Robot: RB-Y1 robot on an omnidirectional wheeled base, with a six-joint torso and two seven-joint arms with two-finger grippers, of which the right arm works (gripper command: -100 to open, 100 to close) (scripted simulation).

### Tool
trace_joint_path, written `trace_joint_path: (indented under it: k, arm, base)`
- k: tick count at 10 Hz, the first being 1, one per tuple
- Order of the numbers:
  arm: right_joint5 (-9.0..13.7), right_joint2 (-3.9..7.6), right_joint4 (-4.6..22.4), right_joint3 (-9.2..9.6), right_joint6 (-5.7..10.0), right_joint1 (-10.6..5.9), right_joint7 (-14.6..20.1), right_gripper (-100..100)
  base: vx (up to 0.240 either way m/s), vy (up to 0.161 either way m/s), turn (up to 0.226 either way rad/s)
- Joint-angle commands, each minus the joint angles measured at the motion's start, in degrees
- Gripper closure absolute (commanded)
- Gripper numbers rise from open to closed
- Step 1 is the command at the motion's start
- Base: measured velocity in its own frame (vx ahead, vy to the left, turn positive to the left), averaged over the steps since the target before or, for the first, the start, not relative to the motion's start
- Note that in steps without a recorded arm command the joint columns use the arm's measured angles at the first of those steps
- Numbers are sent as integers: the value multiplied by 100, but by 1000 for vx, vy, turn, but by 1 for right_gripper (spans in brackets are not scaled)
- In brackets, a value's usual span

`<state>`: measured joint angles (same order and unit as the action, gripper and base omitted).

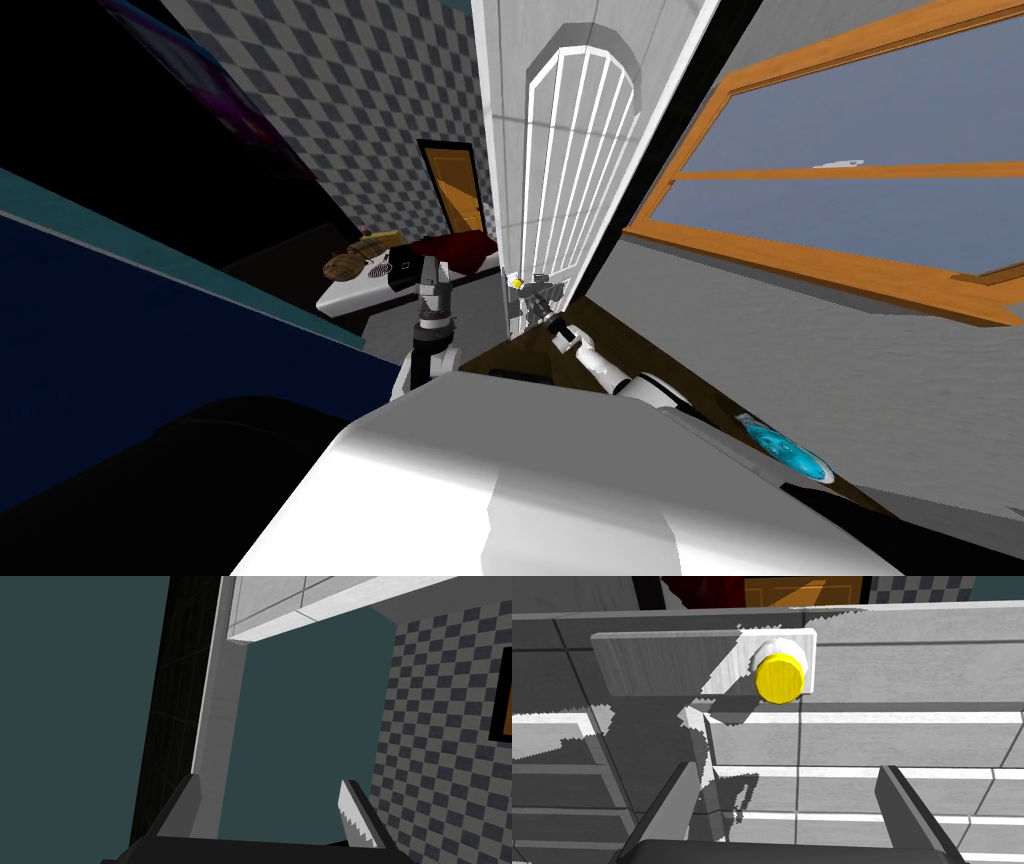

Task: Pull the door open

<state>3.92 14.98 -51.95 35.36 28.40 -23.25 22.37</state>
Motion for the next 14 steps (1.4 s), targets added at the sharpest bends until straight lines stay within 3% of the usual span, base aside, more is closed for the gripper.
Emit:
trace_joint_path:
  k: [1,2,3,5,6,7,9,12,14]
  arm:
    - [39,168,168,-73,154,-23,117,-100]
    - [39,168,168,-73,154,-23,117,-100]
    - [79,338,336,-146,309,-47,236,-100]
    - [109,467,464,-201,426,-64,325,-100]
    - [109,467,464,-201,426,-64,325,-100]
    - [140,597,594,-257,545,-82,416,-100]
    - [169,723,719,-311,660,-100,504,-100]
    - [234,999,994,-430,912,-138,696,-100]
    - [229,968,992,-420,869,-168,690,-100]
  base:
    - [40,126,200]
    - [60,144,91]
    - [109,173,196]
    - [81,161,114]
    - [33,81,40]
    - [56,99,137]
    - [78,97,125]
    - [109,131,139]
    - [71,65,24]
